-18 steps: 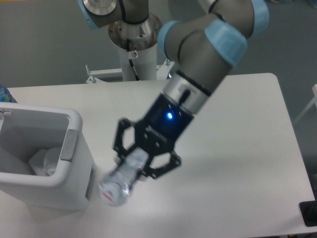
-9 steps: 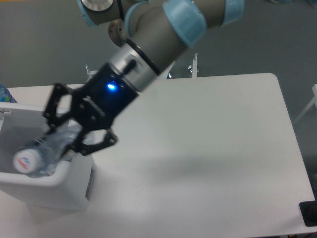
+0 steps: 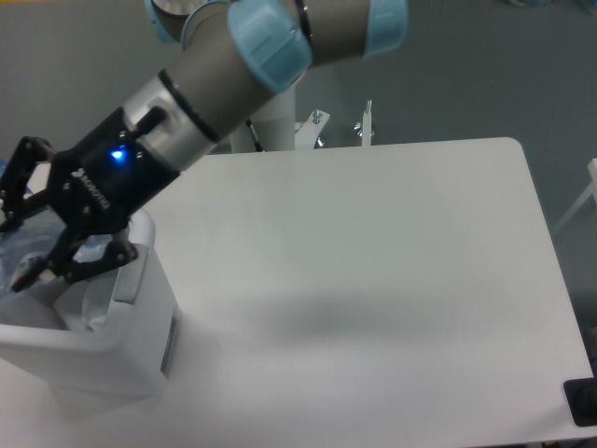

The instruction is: Place the trash in the trash can

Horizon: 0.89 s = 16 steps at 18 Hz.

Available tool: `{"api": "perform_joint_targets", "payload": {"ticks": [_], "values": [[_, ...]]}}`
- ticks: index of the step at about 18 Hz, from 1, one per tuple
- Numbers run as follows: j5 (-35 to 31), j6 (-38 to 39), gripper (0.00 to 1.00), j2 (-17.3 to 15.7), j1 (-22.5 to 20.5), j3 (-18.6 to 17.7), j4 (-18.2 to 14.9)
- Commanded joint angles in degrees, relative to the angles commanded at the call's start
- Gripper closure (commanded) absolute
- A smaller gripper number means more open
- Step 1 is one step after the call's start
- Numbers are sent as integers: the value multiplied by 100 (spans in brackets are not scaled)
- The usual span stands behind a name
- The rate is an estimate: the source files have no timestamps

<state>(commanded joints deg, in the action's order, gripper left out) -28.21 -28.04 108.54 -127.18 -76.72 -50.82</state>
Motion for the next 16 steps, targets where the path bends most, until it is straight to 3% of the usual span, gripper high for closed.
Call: {"api": "perform_joint_targets", "payload": {"ticks": [9, 16], "values": [[-44, -17, 0, 9, -43, -115, 98], [-333, -639, 0, 88, -1247, -290, 116]]}}
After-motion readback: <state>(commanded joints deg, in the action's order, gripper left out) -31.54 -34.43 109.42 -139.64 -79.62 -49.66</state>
